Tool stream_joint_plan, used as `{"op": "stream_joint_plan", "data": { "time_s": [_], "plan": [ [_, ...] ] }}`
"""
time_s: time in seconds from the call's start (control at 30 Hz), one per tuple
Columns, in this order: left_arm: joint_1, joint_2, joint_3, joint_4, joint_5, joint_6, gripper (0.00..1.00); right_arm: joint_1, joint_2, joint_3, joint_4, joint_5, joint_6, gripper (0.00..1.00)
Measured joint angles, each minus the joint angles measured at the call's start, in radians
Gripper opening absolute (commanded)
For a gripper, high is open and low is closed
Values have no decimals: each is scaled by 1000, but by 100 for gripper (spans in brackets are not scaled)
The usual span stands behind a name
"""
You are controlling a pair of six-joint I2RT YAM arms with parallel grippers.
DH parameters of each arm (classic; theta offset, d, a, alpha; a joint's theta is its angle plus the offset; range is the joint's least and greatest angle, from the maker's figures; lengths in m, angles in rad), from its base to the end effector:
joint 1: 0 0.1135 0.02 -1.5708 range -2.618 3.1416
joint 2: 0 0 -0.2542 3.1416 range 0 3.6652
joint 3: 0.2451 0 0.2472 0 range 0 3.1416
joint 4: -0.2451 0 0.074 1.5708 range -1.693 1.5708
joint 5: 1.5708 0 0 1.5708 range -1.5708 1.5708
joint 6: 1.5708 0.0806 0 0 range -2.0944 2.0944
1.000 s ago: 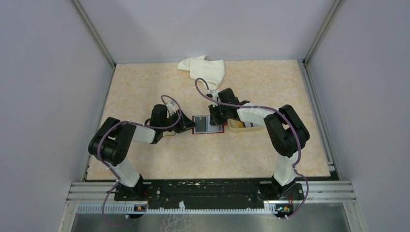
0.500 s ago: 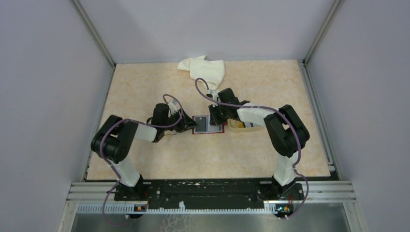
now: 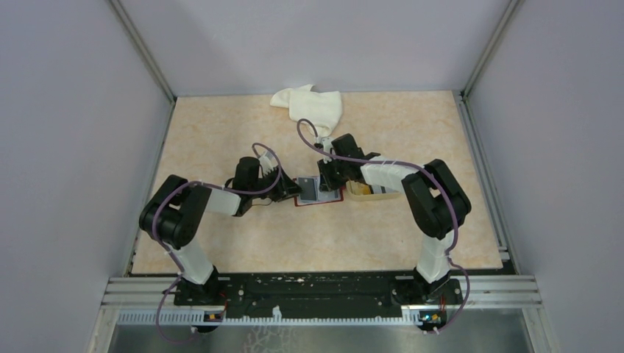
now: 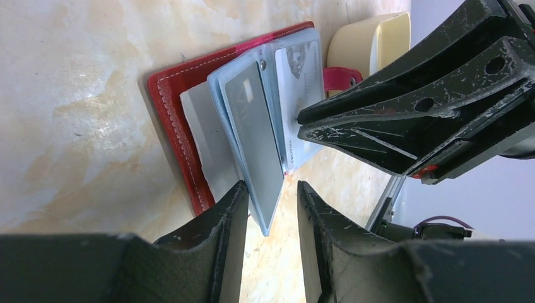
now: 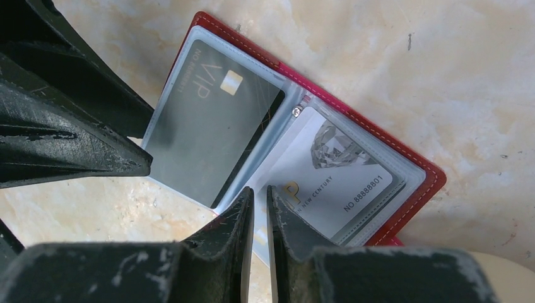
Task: Put the credit cards into the card holder
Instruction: Turn over the card slot in the card holder.
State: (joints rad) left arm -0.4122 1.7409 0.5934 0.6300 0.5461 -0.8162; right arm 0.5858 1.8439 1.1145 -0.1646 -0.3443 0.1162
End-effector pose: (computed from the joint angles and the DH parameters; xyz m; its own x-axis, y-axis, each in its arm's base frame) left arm 0.2951 -0.1747 0.0993 -0.8612 -0.3029 -0.4081 0.1876 0.5569 -0.8091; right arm 0.3193 0.2445 0.1263 -0.7260 -0.3507 -0.5916 -0.6166 0.7130 0.3340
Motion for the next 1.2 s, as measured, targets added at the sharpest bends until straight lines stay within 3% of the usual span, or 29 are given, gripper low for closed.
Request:
{"op": "stream_joint_plan", "data": {
  "time_s": [0.53,0.9,1.2],
  "plan": [
    [-3,-58,0,0,17,-3,43,-38,-18,0,0,-92,12,17],
    [-24,-18,3,92,70,-43,43,-93,-28,0,27,-274,97,37],
    [-38,-7,20,132,88,-61,44,-105,-3,-2,53,-364,169,41]
  ]
}}
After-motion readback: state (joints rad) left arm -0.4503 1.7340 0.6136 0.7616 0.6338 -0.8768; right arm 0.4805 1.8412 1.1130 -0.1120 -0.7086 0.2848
